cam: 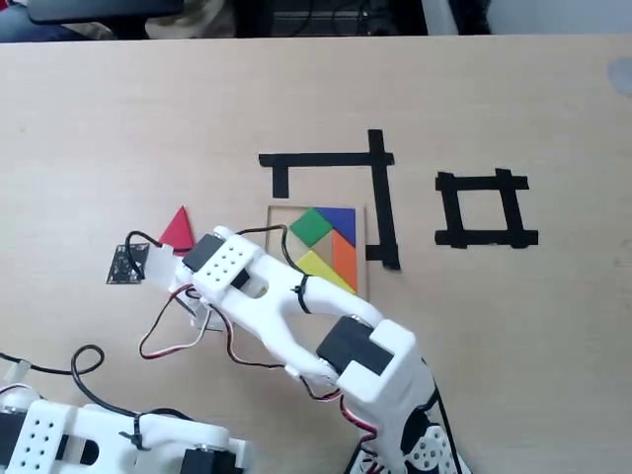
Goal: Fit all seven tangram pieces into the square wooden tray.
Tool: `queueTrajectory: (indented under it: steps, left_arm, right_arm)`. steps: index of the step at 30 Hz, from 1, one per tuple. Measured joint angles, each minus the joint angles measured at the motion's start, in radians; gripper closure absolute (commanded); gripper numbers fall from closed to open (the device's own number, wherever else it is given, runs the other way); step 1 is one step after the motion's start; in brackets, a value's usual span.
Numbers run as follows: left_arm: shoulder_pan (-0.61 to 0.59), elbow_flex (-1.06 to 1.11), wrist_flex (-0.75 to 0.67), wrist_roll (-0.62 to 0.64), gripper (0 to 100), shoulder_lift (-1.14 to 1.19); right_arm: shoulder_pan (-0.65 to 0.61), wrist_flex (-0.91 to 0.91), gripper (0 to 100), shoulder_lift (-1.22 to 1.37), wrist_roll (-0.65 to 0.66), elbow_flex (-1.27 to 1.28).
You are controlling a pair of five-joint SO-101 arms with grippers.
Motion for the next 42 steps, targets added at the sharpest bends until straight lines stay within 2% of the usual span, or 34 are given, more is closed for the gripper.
queueTrajectory:
  steps: [4, 8, 11, 18, 26, 37, 42]
  left_arm:
    - [0.000, 0.000, 0.000, 0.000, 97, 0.000]
    - [0.000, 0.000, 0.000, 0.000, 97, 0.000]
    - [0.000, 0.000, 0.000, 0.000, 97, 0.000]
    - [0.000, 0.000, 0.000, 0.000, 97, 0.000]
    - [0.000, 0.000, 0.000, 0.000, 97, 0.000]
    - [0.000, 0.000, 0.000, 0.000, 97, 0.000]
    - [0.000, 0.000, 0.000, 0.000, 97, 0.000]
  right_arm:
    - [-0.002, 0.000, 81.5, 0.000, 0.011, 0.002]
    - [-0.003, 0.002, 74.9, -0.003, 0.011, 0.009]
    - [-0.012, 0.025, 74.7, -0.005, 0.020, 0.017]
    - [-0.011, 0.066, 74.8, -0.005, 0.167, 0.003]
    - [0.000, 0.063, 80.4, 0.003, 0.272, -0.006]
    - [0.000, 0.063, 80.9, 0.009, 0.276, -0.018]
    - [0.000, 0.055, 85.1, 0.009, 0.276, -0.018]
